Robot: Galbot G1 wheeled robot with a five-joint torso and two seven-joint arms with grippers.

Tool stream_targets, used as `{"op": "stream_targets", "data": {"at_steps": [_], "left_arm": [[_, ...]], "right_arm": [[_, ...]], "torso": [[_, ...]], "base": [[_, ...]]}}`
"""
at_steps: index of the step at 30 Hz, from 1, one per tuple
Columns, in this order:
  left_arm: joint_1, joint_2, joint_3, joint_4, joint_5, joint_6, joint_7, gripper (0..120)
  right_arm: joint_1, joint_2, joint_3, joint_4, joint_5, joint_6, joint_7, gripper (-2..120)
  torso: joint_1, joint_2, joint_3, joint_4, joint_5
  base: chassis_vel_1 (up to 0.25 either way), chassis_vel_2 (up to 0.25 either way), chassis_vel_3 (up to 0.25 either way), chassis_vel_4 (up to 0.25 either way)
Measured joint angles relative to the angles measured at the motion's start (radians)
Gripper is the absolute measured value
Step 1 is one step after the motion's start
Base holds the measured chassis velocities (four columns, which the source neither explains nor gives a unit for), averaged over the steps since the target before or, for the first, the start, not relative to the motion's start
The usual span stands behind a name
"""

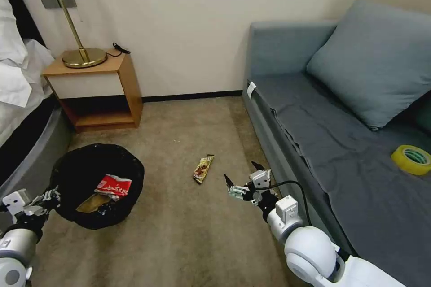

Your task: Pick up the trash bin, then pick up the garbage on the floor and place it into the trash bin.

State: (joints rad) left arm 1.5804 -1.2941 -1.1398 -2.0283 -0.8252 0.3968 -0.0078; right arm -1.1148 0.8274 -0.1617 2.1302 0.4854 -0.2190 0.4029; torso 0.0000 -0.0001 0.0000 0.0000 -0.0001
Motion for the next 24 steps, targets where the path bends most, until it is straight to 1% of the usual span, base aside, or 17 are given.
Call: {"op": "stream_targets", "data": {"at_steps": [17,24], "left_arm": [[-0.004,0.008,-0.025,0.024,0.028,-0.009,0.000,5],[-0.007,0.011,-0.031,0.033,0.033,-0.011,0.000,5]], "right_arm": [[0.044,0.002,-0.047,-0.018,0.013,0.000,0.001,100],[0.092,0.003,-0.090,-0.032,0.030,-0.001,0.005,100]], "torso": [[0.000,0.000,0.000,-0.0001,-0.0001],[0.000,0.000,0.000,0.0000,0.0001]], "base": [[-0.100,0.102,0.104,-0.099],[-0.146,0.151,0.166,-0.151]]}}
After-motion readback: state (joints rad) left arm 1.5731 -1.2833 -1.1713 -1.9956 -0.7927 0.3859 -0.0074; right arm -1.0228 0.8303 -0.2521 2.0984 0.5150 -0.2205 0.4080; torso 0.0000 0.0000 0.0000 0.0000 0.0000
